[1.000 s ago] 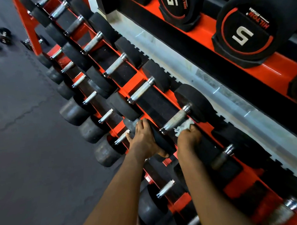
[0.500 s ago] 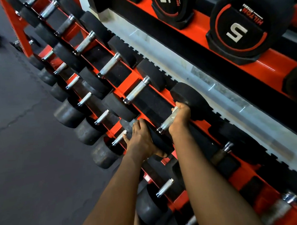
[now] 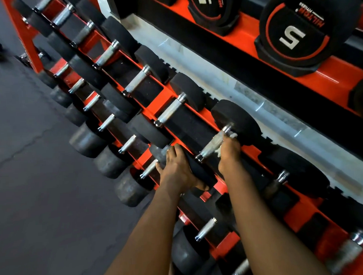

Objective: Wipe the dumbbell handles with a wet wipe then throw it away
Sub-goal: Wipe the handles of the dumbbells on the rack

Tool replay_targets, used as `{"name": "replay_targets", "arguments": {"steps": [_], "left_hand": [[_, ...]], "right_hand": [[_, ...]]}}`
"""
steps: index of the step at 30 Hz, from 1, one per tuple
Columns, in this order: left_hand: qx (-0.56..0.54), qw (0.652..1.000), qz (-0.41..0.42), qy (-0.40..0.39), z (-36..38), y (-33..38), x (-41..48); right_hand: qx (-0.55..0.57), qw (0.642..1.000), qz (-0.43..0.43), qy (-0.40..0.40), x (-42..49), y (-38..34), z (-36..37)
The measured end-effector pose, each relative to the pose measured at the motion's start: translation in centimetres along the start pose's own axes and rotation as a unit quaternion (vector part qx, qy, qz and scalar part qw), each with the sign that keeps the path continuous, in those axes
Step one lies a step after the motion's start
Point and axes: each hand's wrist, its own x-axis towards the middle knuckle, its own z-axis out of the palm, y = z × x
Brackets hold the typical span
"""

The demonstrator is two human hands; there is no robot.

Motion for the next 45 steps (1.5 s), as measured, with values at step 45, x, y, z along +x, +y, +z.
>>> {"name": "replay_targets", "arguments": {"steps": [45], "left_hand": [[-0.050, 0.999, -0.020, -0.004, -12.1, -9.7, 13.1]], "right_hand": [[-0.634, 0.449, -0.538, -0.327, 1.1, -4.8, 16.6]]}}
